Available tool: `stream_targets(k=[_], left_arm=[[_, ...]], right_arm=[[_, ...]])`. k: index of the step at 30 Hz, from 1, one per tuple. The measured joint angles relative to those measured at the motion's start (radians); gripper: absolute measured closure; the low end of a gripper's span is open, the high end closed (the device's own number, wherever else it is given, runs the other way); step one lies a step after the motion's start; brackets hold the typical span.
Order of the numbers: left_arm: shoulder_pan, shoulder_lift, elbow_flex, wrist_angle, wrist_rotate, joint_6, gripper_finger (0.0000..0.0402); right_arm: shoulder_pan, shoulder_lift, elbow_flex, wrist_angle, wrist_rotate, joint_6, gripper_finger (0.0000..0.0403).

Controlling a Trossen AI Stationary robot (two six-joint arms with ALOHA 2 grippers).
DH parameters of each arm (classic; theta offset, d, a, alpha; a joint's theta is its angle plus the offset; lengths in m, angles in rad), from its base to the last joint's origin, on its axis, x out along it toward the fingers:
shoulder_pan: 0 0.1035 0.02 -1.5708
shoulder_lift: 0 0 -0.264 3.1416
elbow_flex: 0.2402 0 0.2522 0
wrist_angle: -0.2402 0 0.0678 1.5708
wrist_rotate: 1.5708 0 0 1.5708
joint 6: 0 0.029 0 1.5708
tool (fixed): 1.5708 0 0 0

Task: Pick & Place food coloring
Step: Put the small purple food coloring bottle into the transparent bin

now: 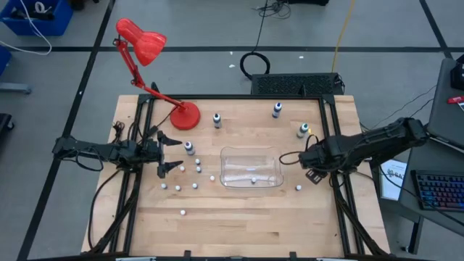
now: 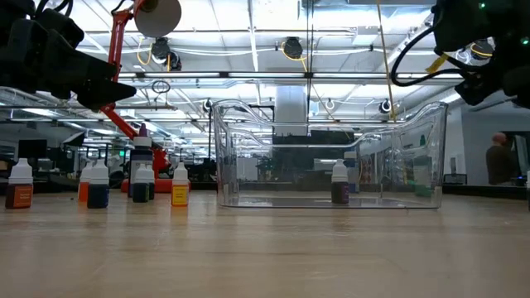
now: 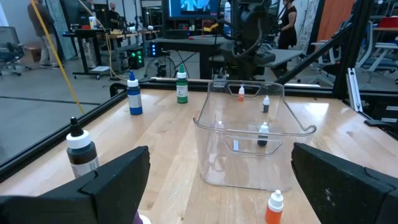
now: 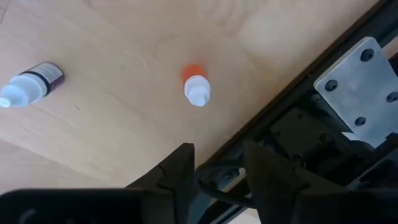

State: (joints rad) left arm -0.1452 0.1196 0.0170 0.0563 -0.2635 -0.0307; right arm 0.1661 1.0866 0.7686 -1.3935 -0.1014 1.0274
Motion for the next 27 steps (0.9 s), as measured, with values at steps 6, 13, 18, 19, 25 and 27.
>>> stream_targets(k=[6, 13, 18, 19, 25, 27], left_arm=[[0.000, 0.000, 0.000, 0.000, 0.000, 0.000, 0.0014], [0.000, 0.000, 0.000, 0.000, 0.000, 0.000, 0.0014], [0.000, 0.000, 0.000, 0.000, 0.000, 0.000, 0.0014], [0.000, 0.000, 0.000, 0.000, 0.000, 0.000, 0.0014], [0.000, 0.000, 0.000, 0.000, 0.000, 0.000, 0.0014], [0.000, 0.000, 0.000, 0.000, 0.000, 0.000, 0.0014]], right_arm=[[0.007, 0.000, -0.004, 0.032, 0.027, 0.039, 0.0250], [0.007, 0.002, -0.005, 0.068, 0.058, 0.087, 0.0232], [0.007, 0.018, -0.005, 0.107, 0.056, 0.113, 0.0235], [0.007, 0.025, -0.005, 0.107, 0.056, 0.112, 0.0235], [0.011, 0.078, -0.005, 0.103, 0.049, 0.093, 0.0236], [0.023, 0.097, -0.005, 0.107, 0.048, 0.093, 0.0236]])
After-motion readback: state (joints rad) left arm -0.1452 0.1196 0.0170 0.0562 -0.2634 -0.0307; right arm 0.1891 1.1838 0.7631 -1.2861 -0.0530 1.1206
